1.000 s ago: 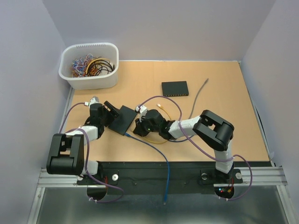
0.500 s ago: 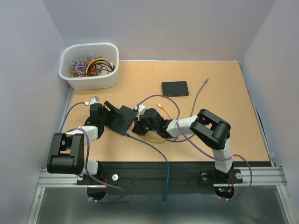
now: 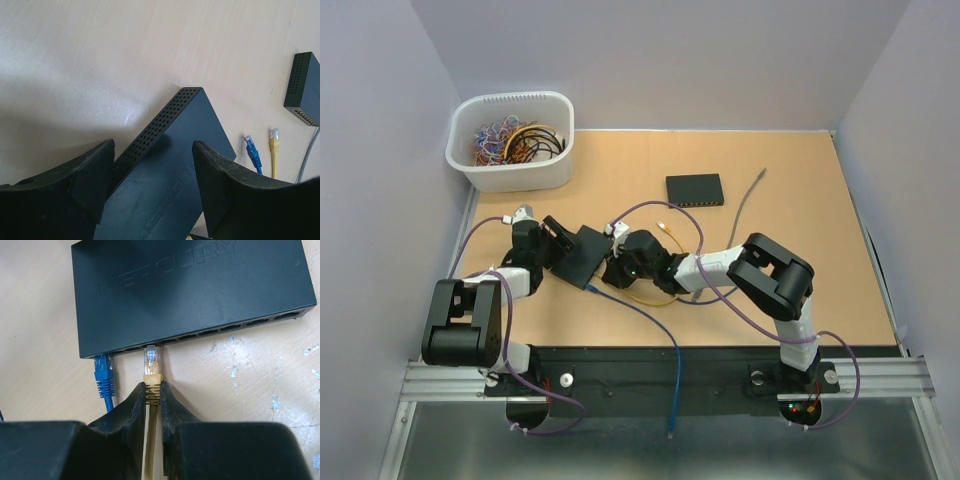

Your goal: Insert the plug into the switch port

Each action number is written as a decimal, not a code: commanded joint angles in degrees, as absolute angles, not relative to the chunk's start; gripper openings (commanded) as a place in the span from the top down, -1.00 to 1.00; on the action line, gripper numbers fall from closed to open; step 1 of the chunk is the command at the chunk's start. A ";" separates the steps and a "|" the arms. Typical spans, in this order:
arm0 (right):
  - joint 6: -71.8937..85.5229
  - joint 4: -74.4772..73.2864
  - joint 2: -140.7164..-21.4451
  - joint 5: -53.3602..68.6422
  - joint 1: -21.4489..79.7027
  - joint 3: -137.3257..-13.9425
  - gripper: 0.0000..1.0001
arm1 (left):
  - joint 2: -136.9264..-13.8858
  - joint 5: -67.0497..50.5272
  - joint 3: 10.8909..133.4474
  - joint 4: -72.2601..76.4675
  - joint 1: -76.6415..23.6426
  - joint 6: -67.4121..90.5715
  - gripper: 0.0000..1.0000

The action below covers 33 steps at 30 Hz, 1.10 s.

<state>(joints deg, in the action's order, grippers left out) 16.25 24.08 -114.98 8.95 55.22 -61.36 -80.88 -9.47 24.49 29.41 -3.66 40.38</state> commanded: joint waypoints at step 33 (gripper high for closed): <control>12.04 23.82 -114.43 0.35 57.57 -67.59 0.99 | -83.05 -9.84 28.47 25.58 -5.71 36.12 -0.42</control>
<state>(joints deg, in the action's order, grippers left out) 13.69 19.86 -114.98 2.98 56.51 -64.14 -82.41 -8.51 26.74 27.75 -4.47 37.01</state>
